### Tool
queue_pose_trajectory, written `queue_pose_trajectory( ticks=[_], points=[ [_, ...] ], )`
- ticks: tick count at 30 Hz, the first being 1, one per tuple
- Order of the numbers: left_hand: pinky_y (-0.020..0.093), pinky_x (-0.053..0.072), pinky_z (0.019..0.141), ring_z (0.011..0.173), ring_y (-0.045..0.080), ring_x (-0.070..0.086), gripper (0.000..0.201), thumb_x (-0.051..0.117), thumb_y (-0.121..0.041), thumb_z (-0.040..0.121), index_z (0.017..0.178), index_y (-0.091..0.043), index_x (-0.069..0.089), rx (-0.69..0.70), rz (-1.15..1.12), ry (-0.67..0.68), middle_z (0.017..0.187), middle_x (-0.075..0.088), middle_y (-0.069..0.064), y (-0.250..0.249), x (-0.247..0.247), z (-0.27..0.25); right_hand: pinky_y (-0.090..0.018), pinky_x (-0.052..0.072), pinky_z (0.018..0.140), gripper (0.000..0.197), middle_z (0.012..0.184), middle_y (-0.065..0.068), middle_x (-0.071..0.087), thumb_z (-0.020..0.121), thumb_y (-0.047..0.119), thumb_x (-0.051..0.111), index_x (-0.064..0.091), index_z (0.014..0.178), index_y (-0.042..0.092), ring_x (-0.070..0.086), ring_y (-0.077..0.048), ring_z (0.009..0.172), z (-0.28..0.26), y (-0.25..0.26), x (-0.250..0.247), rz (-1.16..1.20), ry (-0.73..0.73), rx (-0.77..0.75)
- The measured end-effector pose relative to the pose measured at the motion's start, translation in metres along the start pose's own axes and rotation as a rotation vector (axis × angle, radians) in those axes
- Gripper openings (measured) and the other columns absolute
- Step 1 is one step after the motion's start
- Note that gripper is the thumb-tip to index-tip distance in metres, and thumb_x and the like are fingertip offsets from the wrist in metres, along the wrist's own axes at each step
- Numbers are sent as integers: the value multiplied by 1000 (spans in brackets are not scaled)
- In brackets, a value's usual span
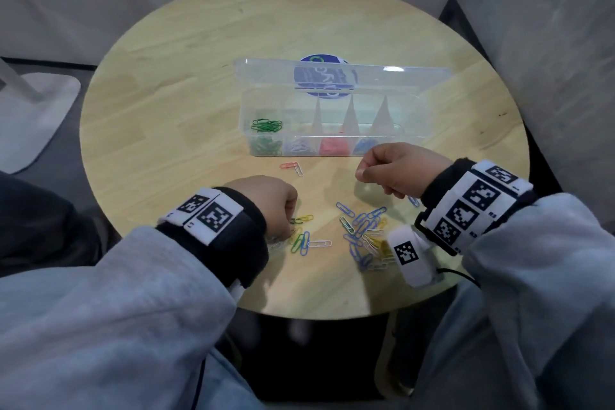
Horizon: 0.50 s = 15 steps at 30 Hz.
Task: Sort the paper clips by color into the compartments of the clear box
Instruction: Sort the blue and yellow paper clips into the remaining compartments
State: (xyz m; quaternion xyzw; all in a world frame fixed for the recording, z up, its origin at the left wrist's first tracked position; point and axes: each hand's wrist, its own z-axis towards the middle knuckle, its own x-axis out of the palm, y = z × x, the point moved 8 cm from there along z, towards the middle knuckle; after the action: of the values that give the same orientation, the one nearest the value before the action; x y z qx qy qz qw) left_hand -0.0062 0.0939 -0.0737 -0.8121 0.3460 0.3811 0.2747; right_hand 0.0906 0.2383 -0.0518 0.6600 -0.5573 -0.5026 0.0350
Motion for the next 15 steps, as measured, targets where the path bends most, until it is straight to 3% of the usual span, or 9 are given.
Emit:
queue_pose_trajectory(
  ticks=[5, 12, 15],
  points=[
    [22, 27, 48, 73, 15, 49, 11, 65, -26, 79, 75, -25, 55, 0, 41, 13, 71, 51, -9, 1, 3, 4, -21, 35, 49, 13, 58, 6, 46, 85, 25, 64, 58, 74, 21, 44, -10, 52, 0, 2, 4, -22, -7, -19],
    [20, 31, 48, 54, 5, 46, 15, 63, -19, 79, 67, -24, 56, 2, -101, 43, 60, 53, -10, 4, 5, 6, -22, 39, 53, 15, 62, 7, 48, 84, 28, 64, 58, 72, 25, 48, -11, 56, 4, -2, 7, -70, -8, -20],
    [20, 31, 50, 56, 4, 46, 9, 65, -20, 79, 73, -25, 61, 15, -214, 8, 59, 52, -11, 9, -6, 5, -23, 41, 54, 16, 62, 7, 48, 84, 28, 64, 57, 71, 25, 49, -12, 56, 6, -3, 7, -73, -17, -24]
  ],
)
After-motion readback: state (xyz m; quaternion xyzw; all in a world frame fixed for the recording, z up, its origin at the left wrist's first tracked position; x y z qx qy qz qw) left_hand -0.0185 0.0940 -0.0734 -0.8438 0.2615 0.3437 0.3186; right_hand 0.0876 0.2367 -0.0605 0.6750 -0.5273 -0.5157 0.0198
